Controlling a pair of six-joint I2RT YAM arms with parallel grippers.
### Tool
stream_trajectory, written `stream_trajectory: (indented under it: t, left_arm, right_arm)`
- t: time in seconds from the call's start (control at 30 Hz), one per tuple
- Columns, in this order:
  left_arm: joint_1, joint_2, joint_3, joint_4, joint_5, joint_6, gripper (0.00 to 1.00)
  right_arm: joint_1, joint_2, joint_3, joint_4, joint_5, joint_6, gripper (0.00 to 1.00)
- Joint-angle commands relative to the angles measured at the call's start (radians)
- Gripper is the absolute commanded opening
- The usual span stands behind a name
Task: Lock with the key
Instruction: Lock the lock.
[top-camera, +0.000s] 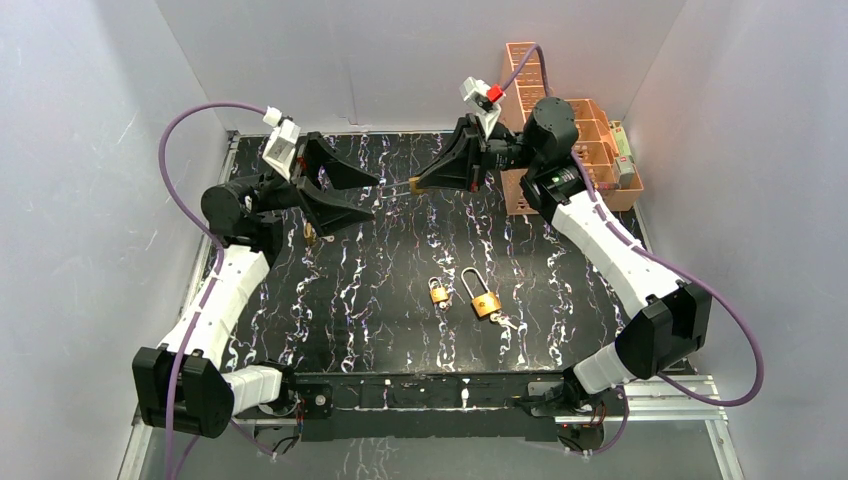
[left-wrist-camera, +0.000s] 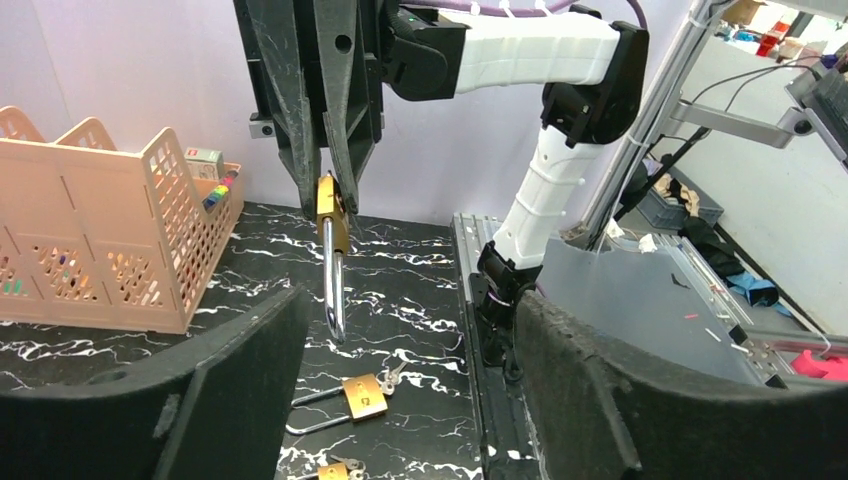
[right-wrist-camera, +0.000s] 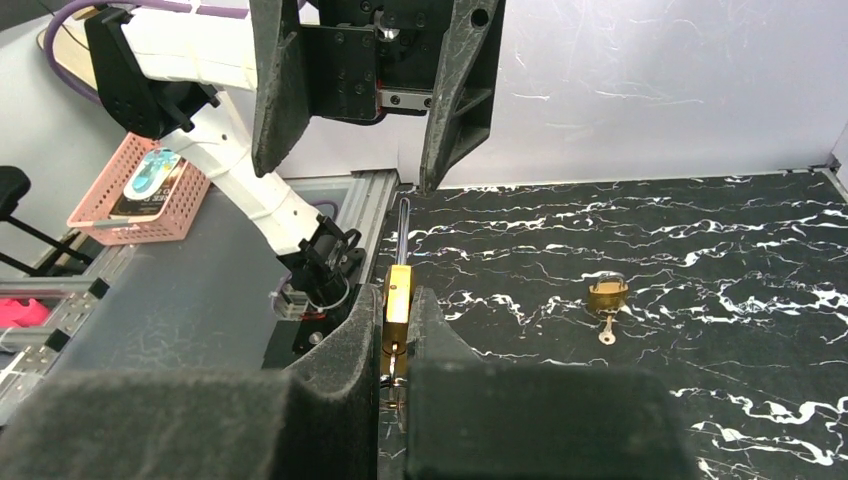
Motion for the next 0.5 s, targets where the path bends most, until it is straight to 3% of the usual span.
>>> stream_trajectory:
  t: [0.0, 0.47]
  left_arm:
    - [0.013, -0.014, 0.010, -0.026, -0.060, 0.067, 0.77]
    - [0.015, -0.003, 0.017, -0.134, -0.080, 0.147, 0.72]
  right_arm:
    - [0.002, -0.014, 0.065, 0.084, -0.005, 0.037, 0.00]
    - [0.001, 0.010, 0.048, 0.221, 0.011, 0.141, 0.00]
